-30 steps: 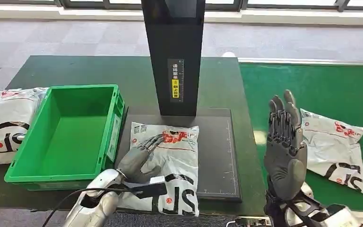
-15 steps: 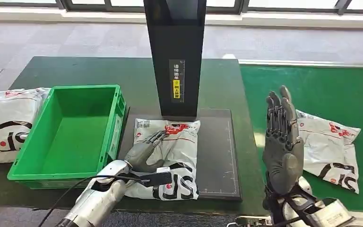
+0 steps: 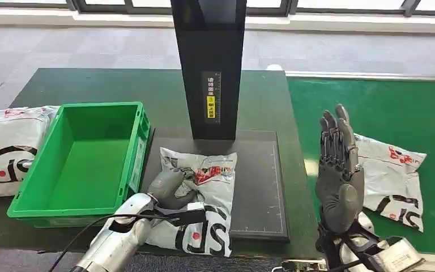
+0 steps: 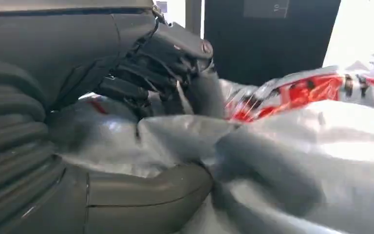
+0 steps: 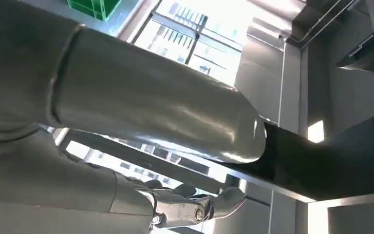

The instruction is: Moved the parcel from conveyor to table for the left to box.

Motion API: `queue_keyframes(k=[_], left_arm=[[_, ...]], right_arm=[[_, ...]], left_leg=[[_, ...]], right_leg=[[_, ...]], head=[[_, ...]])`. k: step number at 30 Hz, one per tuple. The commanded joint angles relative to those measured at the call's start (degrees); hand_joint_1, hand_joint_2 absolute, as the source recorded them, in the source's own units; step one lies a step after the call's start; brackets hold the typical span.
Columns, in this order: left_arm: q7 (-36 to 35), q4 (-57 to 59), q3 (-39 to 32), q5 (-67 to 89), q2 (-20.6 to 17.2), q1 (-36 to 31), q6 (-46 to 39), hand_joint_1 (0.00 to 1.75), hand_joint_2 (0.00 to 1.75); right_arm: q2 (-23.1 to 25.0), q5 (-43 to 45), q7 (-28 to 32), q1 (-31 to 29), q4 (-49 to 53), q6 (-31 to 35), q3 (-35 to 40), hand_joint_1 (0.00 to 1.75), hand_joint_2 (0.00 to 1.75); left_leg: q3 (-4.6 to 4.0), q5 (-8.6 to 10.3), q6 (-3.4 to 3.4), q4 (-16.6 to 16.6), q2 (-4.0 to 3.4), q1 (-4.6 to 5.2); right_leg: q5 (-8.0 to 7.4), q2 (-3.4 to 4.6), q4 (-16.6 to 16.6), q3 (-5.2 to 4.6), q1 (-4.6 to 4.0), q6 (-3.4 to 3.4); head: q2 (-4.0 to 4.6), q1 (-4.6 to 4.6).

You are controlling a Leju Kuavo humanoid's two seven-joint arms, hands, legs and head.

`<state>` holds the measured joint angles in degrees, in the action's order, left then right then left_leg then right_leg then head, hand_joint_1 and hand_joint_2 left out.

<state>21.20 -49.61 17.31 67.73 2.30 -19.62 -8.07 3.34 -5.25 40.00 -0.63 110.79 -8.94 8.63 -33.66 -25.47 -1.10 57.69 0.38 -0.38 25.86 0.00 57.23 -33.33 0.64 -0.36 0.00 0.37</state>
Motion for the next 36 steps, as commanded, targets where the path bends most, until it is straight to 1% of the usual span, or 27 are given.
queue_keyframes(k=[1,2,5,7,8,11,13,15,17,22,29,32,36], left_arm=[[3.42,-7.35,0.74,-0.91,3.10,1.18,-9.10,1.75,1.75],[3.47,-8.53,0.38,-1.44,4.24,1.51,-10.65,1.75,1.75],[5.46,-8.55,-0.58,-4.10,5.52,1.88,-13.07,1.75,1.75],[5.54,-5.92,-1.11,-4.33,5.97,1.28,-14.63,1.75,1.75],[7.37,-2.94,-2.03,-6.27,6.62,0.71,-16.35,1.75,1.75],[8.85,0.13,-3.02,-7.95,7.47,0.31,-18.35,1.75,1.75],[9.71,2.89,-3.42,-8.24,8.25,-0.28,-20.70,1.75,1.75],[11.14,3.21,-4.12,-9.57,9.08,0.00,-22.64,1.75,1.75],[11.34,3.10,-4.18,-9.66,9.14,0.12,-22.99,1.75,1.75],[11.75,-1.31,-4.60,-10.57,9.03,1.04,-22.79,1.75,1.75],[10.96,-1.33,-5.27,-10.79,8.77,0.79,-22.88,1.75,1.75],[10.60,-1.82,-6.12,-11.21,8.86,0.61,-24.82,1.75,1.75],[9.72,-2.47,-6.87,-11.07,8.61,0.39,-26.36,1.75,1.75]], right_arm=[[-2.39,-0.74,0.00,0.36,-1.66,1.98,4.99,0.00,0.00],[-2.40,-0.79,0.00,0.46,-1.57,2.25,5.35,0.00,0.00],[-2.99,-0.60,0.00,-0.15,-1.88,3.02,6.72,0.00,0.00],[-3.27,-0.25,0.00,-0.52,-2.14,3.22,7.11,0.00,0.00],[-3.35,-0.02,0.00,-0.84,-2.33,3.37,7.43,0.00,0.00],[-3.23,-0.15,0.00,-1.08,-2.57,3.57,7.73,0.00,0.00],[-3.40,-0.19,0.00,-0.55,-2.09,3.84,7.79,0.00,0.00],[-3.65,-0.24,0.00,0.18,-1.38,4.23,7.85,0.00,0.00],[-3.74,-0.22,0.00,0.33,-1.22,4.26,7.90,0.00,0.00],[-4.30,0.14,0.00,0.51,-0.72,4.66,8.16,0.00,0.00],[-4.30,0.53,0.00,0.56,-0.47,4.37,8.11,0.00,0.00],[-4.45,0.73,0.00,1.04,-0.06,4.50,8.05,0.00,0.00],[-4.41,0.66,0.00,1.12,0.05,4.58,8.07,0.00,0.00]], left_leg=[[-0.02,-0.01,0.04,-0.04,-0.01,-0.01],[-0.04,-0.01,0.04,-0.04,0.02,0.00],[-0.18,-0.01,0.04,0.00,0.04,0.00],[-0.13,-0.01,0.06,-0.09,-0.06,0.04],[-0.18,-0.03,0.03,-0.05,-0.08,0.01],[-0.15,-0.02,0.02,-0.07,-0.07,0.01],[-0.16,-0.02,0.02,-0.07,-0.01,0.02],[-0.07,0.01,0.04,-0.16,-0.05,0.03],[-0.13,-0.01,0.04,-0.11,-0.02,0.02],[-0.13,-0.04,0.06,-0.09,-0.05,0.00],[-0.25,-0.03,0.02,-0.03,-0.03,0.01],[-0.13,-0.01,0.04,-0.14,-0.09,-0.01],[-0.26,-0.04,0.02,-0.02,-0.07,-0.02]], right_leg=[[0.00,-0.02,-0.08,0.00,-0.02,0.00],[0.01,-0.04,-0.07,-0.03,-0.01,0.01],[0.01,-0.06,-0.05,-0.17,-0.01,0.00],[-0.01,0.03,-0.11,-0.14,0.02,0.00],[-0.01,0.07,-0.08,-0.17,0.00,0.01],[-0.01,0.05,-0.09,-0.15,0.00,0.02],[0.00,0.00,-0.09,-0.15,0.01,0.02],[-0.03,0.02,-0.17,-0.08,0.01,0.03],[0.00,0.00,-0.12,-0.13,0.01,0.01],[0.00,0.02,-0.15,-0.13,-0.02,0.01],[0.00,0.03,-0.05,-0.26,0.00,0.02],[-0.05,0.06,-0.19,-0.14,-0.03,0.04],[-0.01,0.05,-0.06,-0.27,-0.03,0.02]], head=[[0.00,0.00],[0.00,0.00],[0.00,-0.02],[0.00,0.00],[0.00,-0.02],[0.00,-0.02],[0.00,-0.02],[0.00,-0.02],[0.00,0.00],[0.00,-0.02],[0.00,-0.02],[0.00,-0.02],[0.00,-0.02]])
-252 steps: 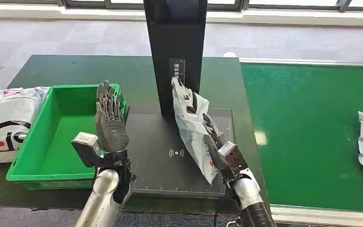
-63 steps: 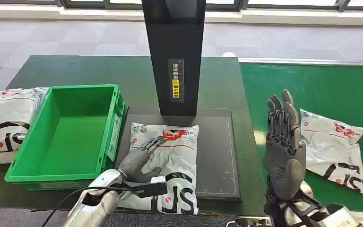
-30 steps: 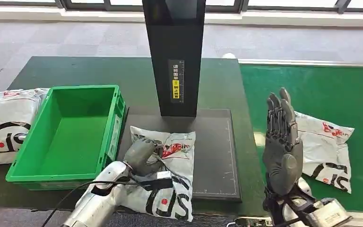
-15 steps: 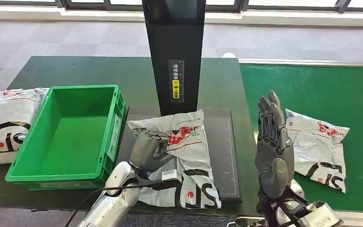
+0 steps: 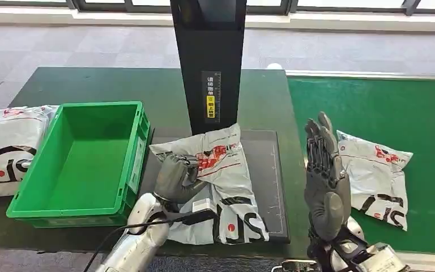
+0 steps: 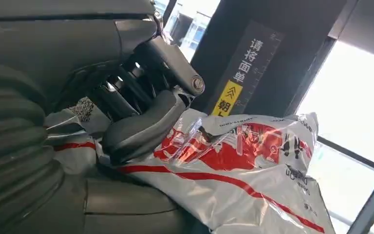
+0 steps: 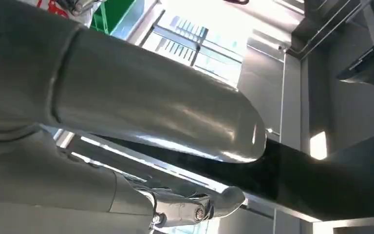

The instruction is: Moved the parcel from conveyor to table for the left to box.

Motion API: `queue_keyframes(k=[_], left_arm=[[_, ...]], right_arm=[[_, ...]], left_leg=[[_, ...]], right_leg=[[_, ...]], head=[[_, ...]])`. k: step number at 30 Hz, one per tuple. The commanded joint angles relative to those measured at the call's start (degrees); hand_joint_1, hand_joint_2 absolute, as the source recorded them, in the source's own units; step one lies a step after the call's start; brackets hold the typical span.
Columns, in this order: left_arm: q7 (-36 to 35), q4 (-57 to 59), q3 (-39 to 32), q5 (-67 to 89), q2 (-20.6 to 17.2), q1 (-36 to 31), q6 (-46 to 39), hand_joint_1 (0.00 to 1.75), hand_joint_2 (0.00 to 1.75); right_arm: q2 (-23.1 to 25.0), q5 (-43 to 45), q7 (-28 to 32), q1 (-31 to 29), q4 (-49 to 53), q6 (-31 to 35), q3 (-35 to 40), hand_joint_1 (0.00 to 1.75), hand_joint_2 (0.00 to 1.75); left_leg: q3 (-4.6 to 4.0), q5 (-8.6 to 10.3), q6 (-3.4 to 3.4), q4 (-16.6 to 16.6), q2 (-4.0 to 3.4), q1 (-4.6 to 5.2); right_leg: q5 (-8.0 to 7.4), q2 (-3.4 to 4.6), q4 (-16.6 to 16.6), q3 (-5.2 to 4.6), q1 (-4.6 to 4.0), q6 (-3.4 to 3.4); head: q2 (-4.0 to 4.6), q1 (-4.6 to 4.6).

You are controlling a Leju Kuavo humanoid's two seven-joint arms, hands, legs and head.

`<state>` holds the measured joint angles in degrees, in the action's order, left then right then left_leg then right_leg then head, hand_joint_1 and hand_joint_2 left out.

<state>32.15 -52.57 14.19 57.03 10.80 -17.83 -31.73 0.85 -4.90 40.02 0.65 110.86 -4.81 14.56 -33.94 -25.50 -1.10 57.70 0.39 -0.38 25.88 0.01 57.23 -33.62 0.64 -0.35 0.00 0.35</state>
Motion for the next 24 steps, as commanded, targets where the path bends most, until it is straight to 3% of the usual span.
queue_keyframes(k=[1,12,15,18,24], left_arm=[[-1.24,0.48,-3.75,-0.36,0.11,-1.41,-2.70,1.75,1.75],[-1.24,0.48,-3.75,-0.36,0.11,-1.41,-2.70,1.75,1.75],[-3.12,-5.38,-8.39,-2.19,-2.07,-2.00,-8.27,1.75,1.75],[-3.03,-16.14,-16.94,-5.64,-4.59,-1.52,-8.27,1.75,1.75],[-1.87,-23.15,-33.61,-10.86,-8.76,-2.76,-8.27,1.75,1.75]], right_arm=[[-1.92,0.31,-0.02,-0.16,-0.02,0.45,2.15,0.00,0.00],[-1.92,0.31,-0.02,-0.16,-0.02,0.45,2.15,0.00,0.00],[-1.72,0.27,-0.02,-0.10,-0.03,0.64,2.32,0.00,0.00],[-1.41,0.73,-0.02,-0.74,-0.92,0.48,2.38,0.00,0.00],[0.01,1.30,-0.02,-2.72,-3.55,-0.97,1.67,0.00,0.00]], left_leg=[[0.09,0.00,0.03,-0.08,-0.09,-0.01],[0.07,0.01,0.03,-0.07,-0.07,0.02],[0.05,0.00,0.02,-0.05,-0.11,-0.02],[-0.01,-0.03,-0.01,0.00,-0.29,-0.06],[0.09,-0.03,-0.06,-0.06,-0.53,-0.08]], right_leg=[[-0.04,0.05,-0.11,0.08,-0.02,0.02],[-0.03,0.04,-0.06,0.05,0.01,0.02],[-0.04,0.07,-0.08,0.04,-0.03,0.03],[-0.07,0.25,-0.02,-0.07,-0.07,0.06],[-0.11,0.53,0.01,-0.08,-0.15,0.10]], head=[[0.00,0.00],[0.00,0.00],[0.00,0.00],[0.00,0.00],[0.00,0.00]])
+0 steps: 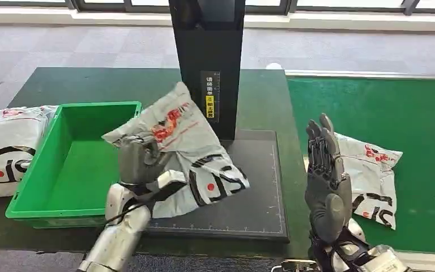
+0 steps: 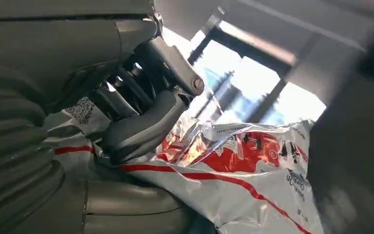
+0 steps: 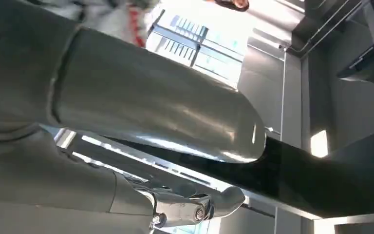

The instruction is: Moved the parcel from conveyor to table for the left to box.

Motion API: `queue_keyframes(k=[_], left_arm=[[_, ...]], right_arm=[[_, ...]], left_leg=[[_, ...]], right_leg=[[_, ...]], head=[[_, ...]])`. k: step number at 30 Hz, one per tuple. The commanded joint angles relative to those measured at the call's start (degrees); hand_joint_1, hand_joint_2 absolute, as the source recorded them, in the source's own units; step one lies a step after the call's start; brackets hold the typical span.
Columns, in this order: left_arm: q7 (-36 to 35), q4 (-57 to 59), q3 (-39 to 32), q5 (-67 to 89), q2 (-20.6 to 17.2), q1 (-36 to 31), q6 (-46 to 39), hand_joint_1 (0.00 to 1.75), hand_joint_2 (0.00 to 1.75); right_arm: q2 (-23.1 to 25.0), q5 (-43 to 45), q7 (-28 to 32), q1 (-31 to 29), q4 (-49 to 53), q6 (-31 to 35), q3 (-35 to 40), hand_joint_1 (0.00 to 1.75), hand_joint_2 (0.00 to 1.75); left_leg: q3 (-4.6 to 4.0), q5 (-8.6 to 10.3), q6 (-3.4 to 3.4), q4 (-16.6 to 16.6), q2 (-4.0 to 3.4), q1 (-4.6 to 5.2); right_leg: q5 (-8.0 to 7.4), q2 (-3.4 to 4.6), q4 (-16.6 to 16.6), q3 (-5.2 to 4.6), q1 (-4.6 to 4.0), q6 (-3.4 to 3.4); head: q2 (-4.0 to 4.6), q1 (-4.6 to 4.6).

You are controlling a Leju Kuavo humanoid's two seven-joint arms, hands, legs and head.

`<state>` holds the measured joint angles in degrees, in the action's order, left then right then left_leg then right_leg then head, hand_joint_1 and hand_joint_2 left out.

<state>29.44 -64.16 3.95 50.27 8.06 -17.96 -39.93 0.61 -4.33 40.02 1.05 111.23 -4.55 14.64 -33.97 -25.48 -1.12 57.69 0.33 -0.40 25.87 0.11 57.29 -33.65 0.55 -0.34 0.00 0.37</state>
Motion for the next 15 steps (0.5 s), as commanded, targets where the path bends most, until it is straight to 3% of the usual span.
queue_keyframes(k=[1,5,8,15], left_arm=[[1.06,-11.58,-25.82,-5.34,-6.77,-3.09,-0.07,1.75,1.75],[0.90,-4.87,-32.97,-10.30,-13.35,-8.09,0.39,1.75,1.75],[0.76,-0.14,-34.42,-10.45,-17.38,-10.06,1.70,1.75,1.75],[1.54,1.68,-35.22,-10.93,-18.69,-9.70,1.71,1.75,1.75]], right_arm=[[0.49,0.76,-0.02,-3.56,-4.43,-1.44,1.37,0.00,0.00],[1.32,1.11,-0.02,-4.21,-5.37,-2.71,0.03,0.00,0.00],[1.48,1.25,-0.02,-5.01,-6.11,-3.28,-0.70,0.00,0.00],[2.06,1.56,-0.02,-6.21,-7.20,-4.33,-1.69,0.00,0.00]], left_leg=[[0.05,-0.05,-0.03,0.00,-0.43,-0.08],[0.11,-0.01,-0.05,-0.05,-0.45,-0.15],[0.13,0.02,-0.05,-0.08,-0.40,-0.17],[0.15,0.07,-0.06,-0.12,-0.21,-0.17]], right_leg=[[-0.08,0.39,0.00,-0.09,-0.09,0.08],[-0.06,0.40,0.04,-0.09,-0.11,0.13],[-0.05,0.34,0.03,-0.05,-0.12,0.17],[-0.03,0.17,-0.04,0.01,-0.11,0.19]], head=[[0.00,-0.02],[0.00,0.00],[0.00,-0.02],[0.00,0.00]])
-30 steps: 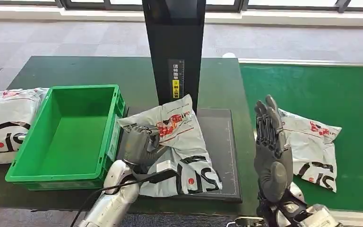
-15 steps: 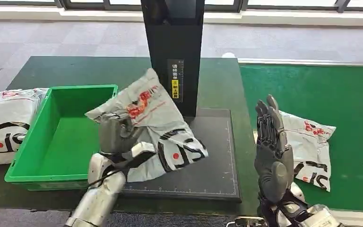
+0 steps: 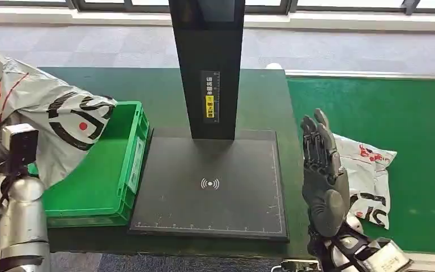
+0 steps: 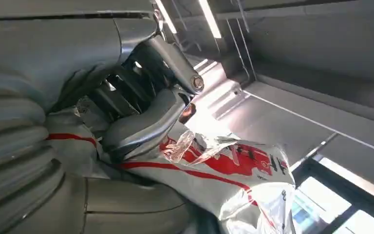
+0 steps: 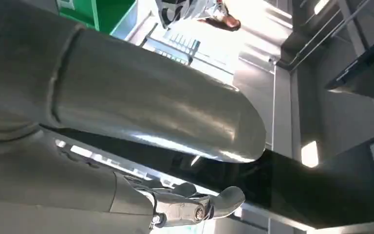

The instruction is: Moved the parcel from conveyor to table for the left to box.

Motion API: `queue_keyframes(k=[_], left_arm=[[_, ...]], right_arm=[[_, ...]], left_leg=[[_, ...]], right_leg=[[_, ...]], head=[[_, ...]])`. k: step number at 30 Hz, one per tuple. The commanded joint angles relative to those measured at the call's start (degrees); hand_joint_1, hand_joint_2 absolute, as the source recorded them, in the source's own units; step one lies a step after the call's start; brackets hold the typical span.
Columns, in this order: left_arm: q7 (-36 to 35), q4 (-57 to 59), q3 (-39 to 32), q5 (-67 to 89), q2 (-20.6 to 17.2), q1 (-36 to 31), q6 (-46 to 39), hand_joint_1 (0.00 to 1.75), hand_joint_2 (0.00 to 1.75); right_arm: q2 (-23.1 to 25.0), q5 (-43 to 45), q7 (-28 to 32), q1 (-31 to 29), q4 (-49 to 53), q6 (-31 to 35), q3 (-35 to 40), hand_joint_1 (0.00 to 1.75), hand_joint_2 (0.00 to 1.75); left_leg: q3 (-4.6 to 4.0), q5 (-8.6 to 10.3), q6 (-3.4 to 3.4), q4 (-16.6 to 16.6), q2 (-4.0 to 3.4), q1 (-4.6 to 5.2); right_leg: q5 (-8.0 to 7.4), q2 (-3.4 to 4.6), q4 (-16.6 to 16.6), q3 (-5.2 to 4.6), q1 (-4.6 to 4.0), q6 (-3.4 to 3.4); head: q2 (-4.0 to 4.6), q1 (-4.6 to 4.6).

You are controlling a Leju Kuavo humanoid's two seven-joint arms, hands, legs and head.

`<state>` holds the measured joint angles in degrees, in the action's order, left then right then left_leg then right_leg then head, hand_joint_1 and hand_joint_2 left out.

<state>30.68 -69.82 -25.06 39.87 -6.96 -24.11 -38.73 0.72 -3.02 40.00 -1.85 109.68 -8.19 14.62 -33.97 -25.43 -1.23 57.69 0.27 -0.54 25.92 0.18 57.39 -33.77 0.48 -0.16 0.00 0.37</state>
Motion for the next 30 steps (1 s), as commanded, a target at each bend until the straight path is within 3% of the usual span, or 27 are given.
queue_keyframes(k=[1,5,11,12,16,17,25,30], left_arm=[[0.29,7.34,-6.21,-0.53,-3.67,-3.55,0.50,1.75,1.75],[-2.76,9.78,-4.15,3.66,-3.36,-5.21,2.54,1.75,1.75],[-7.72,22.93,-0.65,10.62,-2.36,-7.75,5.99,1.69,1.75],[-7.79,23.51,-0.47,10.84,-2.00,-7.62,5.92,0.00,1.75],[-7.79,23.99,0.05,11.56,-0.72,-7.19,4.53,0.00,1.75],[-7.82,24.26,0.53,11.80,-0.22,-7.37,5.07,0.00,0.00],[-10.10,26.23,4.29,15.23,2.15,-12.01,5.51,0.00,0.00],[-9.45,25.86,4.80,13.82,3.41,-12.96,4.67,0.00,0.00]], right_arm=[[1.95,0.24,0.00,-3.31,-5.65,-0.68,-1.66,0.00,0.00],[2.58,-0.68,0.00,-3.15,-5.33,-1.17,-2.28,0.00,0.00],[2.36,-0.99,0.00,-2.41,-4.44,-1.97,-2.72,0.00,0.00],[2.39,-1.03,0.00,-2.41,-4.43,-2.05,-2.69,0.00,0.00],[2.53,-1.33,0.00,-2.60,-4.71,-2.03,-2.51,0.00,0.00],[2.48,-1.50,0.00,-2.55,-4.78,-1.81,-2.50,0.00,0.00],[1.77,-1.62,0.00,-1.47,-3.79,-0.78,-2.27,0.00,0.00],[1.40,-2.30,0.00,0.11,-1.86,1.05,-1.73,0.00,0.00]], left_leg=[[0.09,0.00,0.04,-0.06,-0.10,-0.01],[0.08,0.03,0.05,-0.08,0.01,-0.01],[0.08,0.07,0.03,-0.09,0.23,0.04],[0.14,0.09,0.04,-0.14,0.22,0.04],[0.07,0.05,0.04,-0.08,0.17,0.06],[0.20,0.12,0.08,-0.23,0.24,0.04],[-0.05,0.09,0.07,0.01,0.51,-0.03],[0.01,0.06,0.06,-0.03,0.30,0.01]], right_leg=[[-0.03,0.06,-0.08,0.07,-0.01,0.00],[-0.02,-0.05,-0.12,0.11,-0.01,0.01],[0.00,-0.24,-0.13,0.14,0.03,0.01],[-0.01,-0.26,-0.17,0.19,0.03,0.01],[0.00,-0.18,-0.11,0.07,0.05,0.00],[-0.05,-0.29,-0.28,0.24,0.02,0.01],[0.02,-0.52,-0.13,0.12,-0.05,0.00],[-0.01,-0.31,-0.13,0.08,0.00,0.01]], head=[[0.00,0.00],[0.00,0.00],[0.00,0.00],[0.00,0.00],[0.00,0.00],[0.00,0.00],[0.00,0.00],[0.00,0.00]])
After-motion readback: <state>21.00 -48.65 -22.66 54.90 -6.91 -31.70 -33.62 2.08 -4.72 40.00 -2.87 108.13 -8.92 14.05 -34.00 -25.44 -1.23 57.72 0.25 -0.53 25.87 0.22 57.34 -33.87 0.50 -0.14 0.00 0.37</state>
